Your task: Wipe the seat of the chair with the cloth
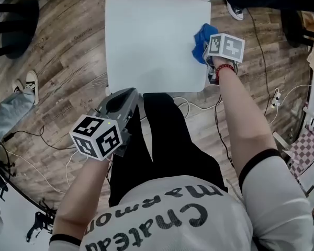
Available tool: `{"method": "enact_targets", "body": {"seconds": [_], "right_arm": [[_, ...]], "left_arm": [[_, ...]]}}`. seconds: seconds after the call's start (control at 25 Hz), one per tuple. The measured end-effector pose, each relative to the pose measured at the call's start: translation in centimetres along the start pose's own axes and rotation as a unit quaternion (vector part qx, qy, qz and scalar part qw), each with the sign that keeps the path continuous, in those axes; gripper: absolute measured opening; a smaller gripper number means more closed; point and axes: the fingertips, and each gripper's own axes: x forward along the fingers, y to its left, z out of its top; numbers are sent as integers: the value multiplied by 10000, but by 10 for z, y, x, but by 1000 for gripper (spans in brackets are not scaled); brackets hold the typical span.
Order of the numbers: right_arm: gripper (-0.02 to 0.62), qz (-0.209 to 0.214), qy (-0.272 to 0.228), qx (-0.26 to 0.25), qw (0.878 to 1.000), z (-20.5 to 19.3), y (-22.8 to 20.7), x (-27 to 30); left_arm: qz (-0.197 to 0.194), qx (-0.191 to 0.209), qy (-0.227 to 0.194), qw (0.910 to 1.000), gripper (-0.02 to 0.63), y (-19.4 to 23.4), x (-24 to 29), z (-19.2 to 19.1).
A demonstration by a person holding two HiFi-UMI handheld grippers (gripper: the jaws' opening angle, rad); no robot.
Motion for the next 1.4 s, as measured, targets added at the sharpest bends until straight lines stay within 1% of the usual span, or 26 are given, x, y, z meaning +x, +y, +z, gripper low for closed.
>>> {"method": "enact_targets", "body": {"seconds": [0.08,0.12,0.16,0.24,0.32,0.48,0.56,0.68,0.76,0.8,0.88,0.96,1.0,1.04,1.16,1.2,1.28,1.4], "right_arm": [[84,-84,178,-88,9998,-6,0,-9],[84,-24,138,-179,9997,-6,6,-16],[84,100,16,-256,9996,-5,16,-23],[85,480,-278,-284,9981,-2,47,-33],[86,875,-398,-241,9951,-6,88,-32],[86,1629,-285,-332,9857,-26,192,-14],[86,2082,-285,-325,9771,-35,249,-7],[86,2753,-336,-290,9603,-42,329,-4],[86,3042,-352,-335,9514,-45,370,-4],[86,3102,-351,-353,9494,-47,383,-3],[86,3041,-329,-333,9515,-51,393,2],[86,2812,-327,-381,9583,-56,386,8],[85,2713,-337,-508,9606,-58,381,10],[86,2662,-341,-738,9605,-62,377,11],[84,2530,-273,-1672,9525,-80,365,11],[83,2420,-265,-1811,9528,-85,356,11],[83,2230,-327,-1716,9590,-87,336,12],[83,2123,-423,-1270,9680,-82,305,11]], "left_arm": [[-18,44,16,10000,8,0,-8,3],[-21,72,30,10000,8,0,-11,4],[-16,102,42,9999,8,1,-15,5],[11,139,38,9999,8,4,-24,9],[40,143,2,9999,8,10,-35,15],[104,151,15,9998,8,38,-68,18],[154,174,117,9997,8,56,-86,12],[259,161,237,9993,8,84,-111,5],[320,92,250,9991,8,103,-126,3],[342,66,258,9991,8,111,-133,3],[354,44,288,9990,8,124,-142,3],[341,50,324,9989,8,134,-143,3],[335,61,340,9988,8,137,-142,3],[328,76,358,9988,9,140,-139,4],[291,150,461,9984,8,141,-127,3],[274,176,489,9983,8,138,-123,3],[263,196,498,9982,8,130,-112,4],[273,212,520,9980,8,116,-92,2]]}}
